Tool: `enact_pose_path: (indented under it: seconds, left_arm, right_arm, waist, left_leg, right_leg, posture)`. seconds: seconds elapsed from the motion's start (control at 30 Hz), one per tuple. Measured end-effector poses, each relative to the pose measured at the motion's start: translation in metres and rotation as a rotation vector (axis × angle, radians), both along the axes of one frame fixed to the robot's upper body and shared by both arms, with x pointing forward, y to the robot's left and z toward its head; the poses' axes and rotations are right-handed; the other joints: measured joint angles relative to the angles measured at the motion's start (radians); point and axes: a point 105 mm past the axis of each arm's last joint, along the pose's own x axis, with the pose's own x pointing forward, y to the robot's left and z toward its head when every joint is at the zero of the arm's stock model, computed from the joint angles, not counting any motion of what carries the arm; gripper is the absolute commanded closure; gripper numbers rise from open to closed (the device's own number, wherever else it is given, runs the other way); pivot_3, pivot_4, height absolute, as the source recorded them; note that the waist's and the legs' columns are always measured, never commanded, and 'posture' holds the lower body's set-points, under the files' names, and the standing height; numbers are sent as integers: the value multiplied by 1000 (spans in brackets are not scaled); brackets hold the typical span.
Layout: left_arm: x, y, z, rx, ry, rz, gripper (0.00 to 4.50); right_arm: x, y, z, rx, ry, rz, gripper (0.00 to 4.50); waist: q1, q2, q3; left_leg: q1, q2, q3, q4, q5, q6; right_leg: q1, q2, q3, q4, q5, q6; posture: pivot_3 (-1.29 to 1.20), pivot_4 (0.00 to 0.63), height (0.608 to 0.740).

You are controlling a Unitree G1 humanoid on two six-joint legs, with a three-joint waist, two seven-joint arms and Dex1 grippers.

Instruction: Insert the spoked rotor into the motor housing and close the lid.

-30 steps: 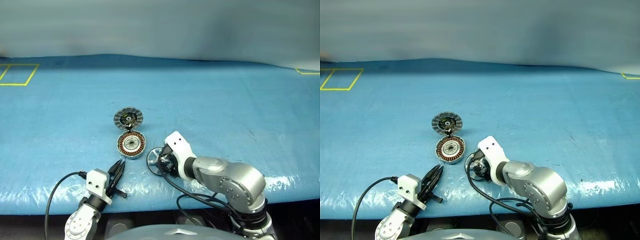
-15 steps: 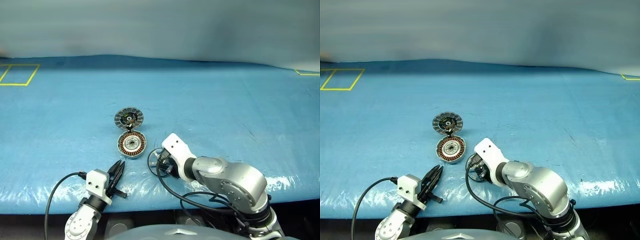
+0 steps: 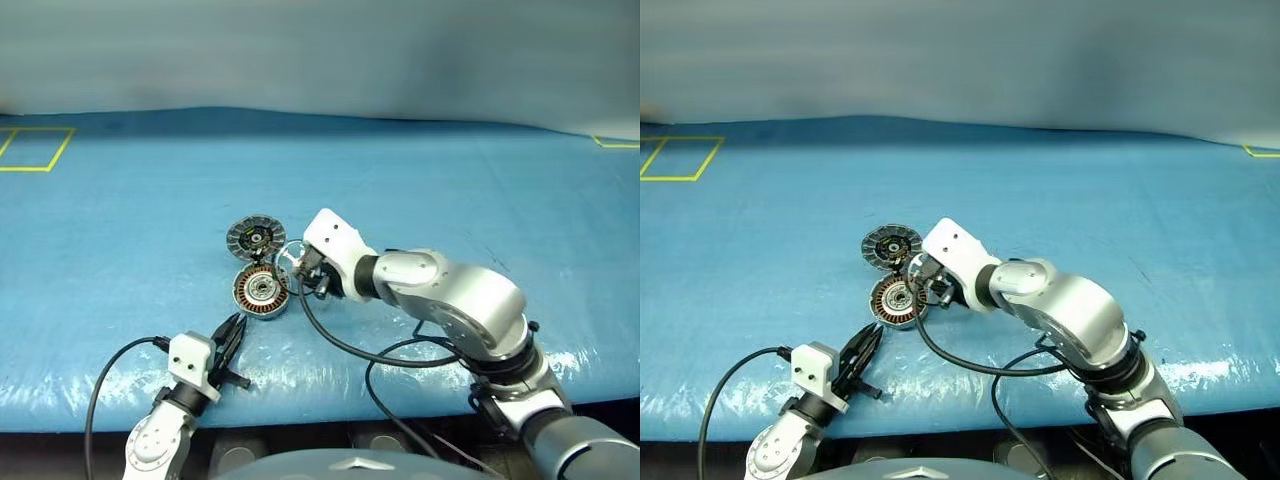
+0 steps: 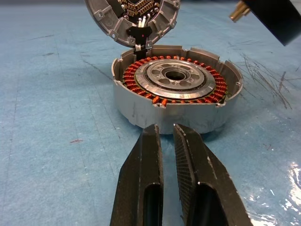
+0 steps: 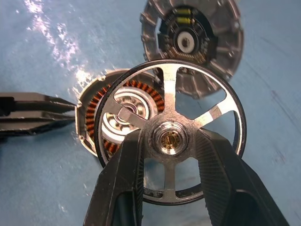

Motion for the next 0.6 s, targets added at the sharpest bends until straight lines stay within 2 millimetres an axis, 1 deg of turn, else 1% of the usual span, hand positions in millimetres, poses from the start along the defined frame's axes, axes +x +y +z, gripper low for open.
enact_pose_path:
  seconds: [0.1, 0.23, 0.37, 0.6]
  left_arm:
    - [0, 0, 0, 0, 0, 0, 4030]
    - [0, 0, 0, 0, 2, 3, 4030]
    - [-1, 1, -1, -3, 5, 9, 4030]
    - [-1, 0, -1, -11, 6, 18, 4030]
  right_arm:
    - [-5, 16, 1, 6, -11, 75, 3228]
    - [-10, 27, -8, -21, -9, 146, 3228]
    - [-8, 28, -14, -54, -21, 176, 3228]
    - [0, 25, -26, -82, -4, 161, 3228]
  waist:
    - [0, 0, 0]
    - [0, 0, 0]
    - [-1, 0, 0]
    - [0, 0, 0]
  left_leg:
    - [0, 0, 0, 0, 0, 0]
    - [0, 0, 0, 1, 0, 0]
    - [1, 0, 0, 1, 0, 0]
    - [0, 0, 0, 1, 0, 0]
  right_leg:
    - [0, 0, 0, 0, 0, 0]
    - [1, 0, 0, 0, 0, 0]
    - [1, 0, 0, 1, 0, 0]
    - [0, 0, 0, 1, 0, 0]
  posture:
    - [0, 150, 740]
    - [0, 150, 740]
    - [0, 150, 740]
    - [0, 150, 740]
